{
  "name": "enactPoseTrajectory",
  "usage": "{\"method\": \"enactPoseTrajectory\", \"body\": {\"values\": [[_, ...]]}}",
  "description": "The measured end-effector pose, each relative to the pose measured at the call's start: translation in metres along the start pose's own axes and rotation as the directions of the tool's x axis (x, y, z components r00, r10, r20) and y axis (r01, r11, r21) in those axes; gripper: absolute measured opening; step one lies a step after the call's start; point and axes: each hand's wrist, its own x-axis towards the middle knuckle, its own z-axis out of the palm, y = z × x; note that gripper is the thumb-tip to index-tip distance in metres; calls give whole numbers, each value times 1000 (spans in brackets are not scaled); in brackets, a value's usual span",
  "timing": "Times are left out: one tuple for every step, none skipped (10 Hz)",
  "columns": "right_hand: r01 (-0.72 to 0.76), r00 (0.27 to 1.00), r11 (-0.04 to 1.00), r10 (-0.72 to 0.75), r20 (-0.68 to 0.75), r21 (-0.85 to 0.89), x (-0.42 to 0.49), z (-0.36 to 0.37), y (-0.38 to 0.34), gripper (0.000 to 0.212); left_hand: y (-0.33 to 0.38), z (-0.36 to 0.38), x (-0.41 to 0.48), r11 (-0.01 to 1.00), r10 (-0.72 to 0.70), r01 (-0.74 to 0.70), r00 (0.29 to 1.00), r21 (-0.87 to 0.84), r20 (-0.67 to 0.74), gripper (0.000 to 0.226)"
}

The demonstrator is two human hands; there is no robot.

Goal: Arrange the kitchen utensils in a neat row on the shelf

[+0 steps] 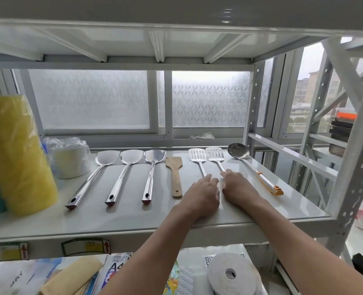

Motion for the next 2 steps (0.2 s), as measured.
{"method": "enactPoseTrajectory", "body": {"values": [[-2, 1000, 1000, 2, 16, -4, -1, -2, -1, 43, 0, -1, -3, 1000, 0, 0, 1000, -17, -3, 41], [7, 1000, 999, -6, -30, 32, 1, -4, -3, 49, 1, -2, -2, 995, 20, -22, 1000, -101, -21, 45]]}}
